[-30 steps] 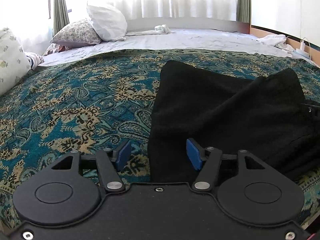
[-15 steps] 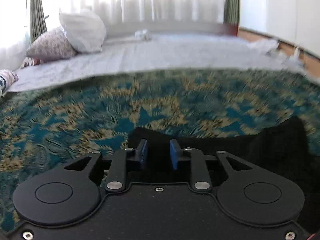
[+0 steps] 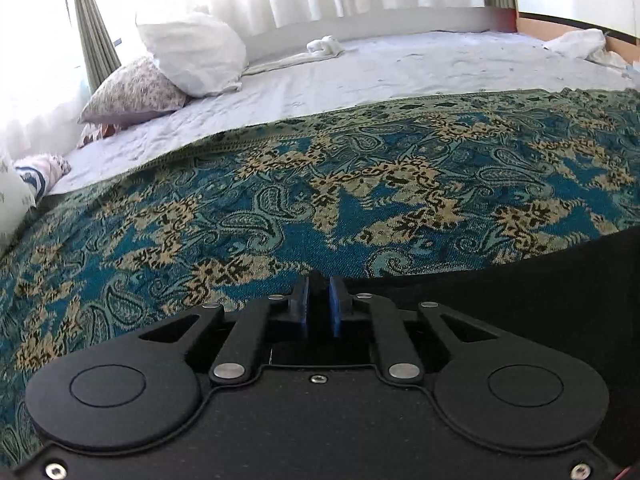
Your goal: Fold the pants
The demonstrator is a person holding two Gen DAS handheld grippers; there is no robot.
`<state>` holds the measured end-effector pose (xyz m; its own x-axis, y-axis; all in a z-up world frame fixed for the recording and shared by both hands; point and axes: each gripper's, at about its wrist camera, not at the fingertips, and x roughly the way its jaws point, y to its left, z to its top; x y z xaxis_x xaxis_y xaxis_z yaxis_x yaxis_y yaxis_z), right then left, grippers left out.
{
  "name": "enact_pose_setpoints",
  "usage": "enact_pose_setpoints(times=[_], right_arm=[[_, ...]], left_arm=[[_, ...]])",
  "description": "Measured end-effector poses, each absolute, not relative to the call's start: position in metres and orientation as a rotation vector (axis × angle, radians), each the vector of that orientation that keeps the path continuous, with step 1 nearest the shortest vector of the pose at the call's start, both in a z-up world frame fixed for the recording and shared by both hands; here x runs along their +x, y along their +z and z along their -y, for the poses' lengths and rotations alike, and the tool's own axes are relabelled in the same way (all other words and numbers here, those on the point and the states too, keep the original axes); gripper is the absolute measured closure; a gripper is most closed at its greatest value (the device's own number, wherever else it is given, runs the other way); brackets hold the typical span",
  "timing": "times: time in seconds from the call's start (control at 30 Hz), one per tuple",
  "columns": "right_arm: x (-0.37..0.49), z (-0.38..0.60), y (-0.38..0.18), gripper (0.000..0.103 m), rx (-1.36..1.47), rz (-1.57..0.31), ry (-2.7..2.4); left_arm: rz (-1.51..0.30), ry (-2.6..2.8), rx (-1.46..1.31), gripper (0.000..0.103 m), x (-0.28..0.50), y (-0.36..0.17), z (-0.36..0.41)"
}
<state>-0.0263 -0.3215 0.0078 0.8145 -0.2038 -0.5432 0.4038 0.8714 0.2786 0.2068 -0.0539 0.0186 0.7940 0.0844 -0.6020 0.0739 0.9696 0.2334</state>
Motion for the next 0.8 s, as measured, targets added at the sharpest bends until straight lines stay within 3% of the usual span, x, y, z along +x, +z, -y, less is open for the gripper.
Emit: enact_pose_setpoints(times=[0.17,0.3,0.47,0.57,0.63,0.8], right_arm=[[-0.037,0.308,0.003,0.093,0.233,-0.544,-0.39],[-0.045,0.295,0.023,0.083,0.198,-0.426,-0.362],[-0.041,0.257,0.044,0.078,0.081,-0.341,-0.25],[-0.033,0.237,0.041,0.073,0.062,-0.356,-0.158],[-0.028,0.222,0.036,0.06,0.049,-0.384,-0.085],[-0.023,0.179,0.011,0.06,-0.078,-0.468,-0.025]], left_arm=[[-0.65,-0.011,0.205,0.088,0.201,0.027,0.05],[-0.63,-0.047,0.17,0.079,0.179,0.042,0.046],[-0.618,-0.074,0.107,0.078,0.139,0.056,0.041],[-0.618,-0.076,0.086,0.076,0.11,0.056,0.04],[-0.626,-0.064,0.073,0.076,0.089,0.05,0.037],[-0.614,-0.018,0.093,0.073,0.046,0.026,0.03]])
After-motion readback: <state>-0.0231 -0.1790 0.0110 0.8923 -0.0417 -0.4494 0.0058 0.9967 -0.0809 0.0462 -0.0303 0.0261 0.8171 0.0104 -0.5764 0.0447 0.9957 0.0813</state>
